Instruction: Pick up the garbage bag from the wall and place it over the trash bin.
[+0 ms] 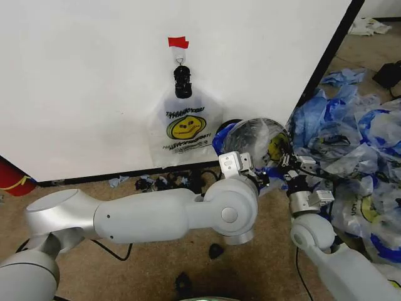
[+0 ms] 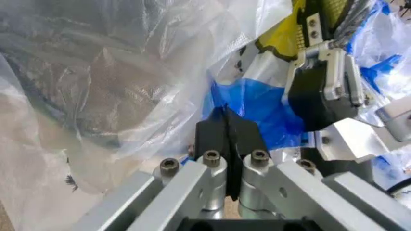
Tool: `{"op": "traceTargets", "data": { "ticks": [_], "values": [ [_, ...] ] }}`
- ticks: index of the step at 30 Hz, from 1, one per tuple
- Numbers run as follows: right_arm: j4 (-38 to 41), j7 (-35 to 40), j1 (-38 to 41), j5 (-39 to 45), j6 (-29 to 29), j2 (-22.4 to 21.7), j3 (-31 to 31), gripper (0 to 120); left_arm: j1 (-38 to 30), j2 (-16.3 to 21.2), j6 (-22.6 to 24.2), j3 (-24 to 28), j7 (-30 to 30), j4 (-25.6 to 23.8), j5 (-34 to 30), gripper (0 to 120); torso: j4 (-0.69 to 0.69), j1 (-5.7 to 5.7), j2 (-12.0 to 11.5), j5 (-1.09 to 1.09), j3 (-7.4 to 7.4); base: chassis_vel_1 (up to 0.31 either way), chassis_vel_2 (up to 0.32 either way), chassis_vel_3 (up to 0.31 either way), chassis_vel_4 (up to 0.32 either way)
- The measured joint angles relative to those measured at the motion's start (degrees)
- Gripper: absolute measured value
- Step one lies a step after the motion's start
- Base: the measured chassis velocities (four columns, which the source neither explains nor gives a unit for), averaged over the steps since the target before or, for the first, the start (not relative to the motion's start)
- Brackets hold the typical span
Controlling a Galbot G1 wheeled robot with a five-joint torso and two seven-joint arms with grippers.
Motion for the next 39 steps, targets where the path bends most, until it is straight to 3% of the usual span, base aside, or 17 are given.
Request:
{"op": "traceTargets", "data": {
  "ticks": [15, 25, 32, 39],
  "values": [
    [-1.85, 2.35, 2.18, 0.69, -0.33, 0.34, -0.94, 0, -1.13, -1.02, -0.89, -0.06, 0.06, -0.06, -0.08, 0, 0.01, 0.0, 0.0, 0.0, -0.01, 0.0, 0.0, 0.0, 0.0],
    [-2.36, 5.12, 3.67, 0.94, -1.79, 0.59, -2.34, 0, -1.37, 0.17, -1.19, -0.33, 0.05, -1.72, -0.6, 0, 0.0, 0.0, 0.0, 0.0, -0.01, 0.0, 0.0, 0.0, 0.0],
    [-1.14, 3.19, 1.97, -1.0, -1.47, -0.11, -1.86, 0, -0.66, 0.62, -1.06, -0.3, 0.06, -1.79, -0.08, 0, 0.07, 0.0, 0.0, 0.0, 0.0, 0.0, 0.0, 0.0, 0.0],
    [2.13, 6.43, -0.3, -4.66, -3.55, -1.31, -2.17, 0, -0.38, 0.53, -0.94, 0.07, 0.09, -1.71, 0.17, 0, 0.12, 0.0, 0.0, 0.01, 0.0, 0.0, 0.0, 0.0, 0.0]
  ]
}}
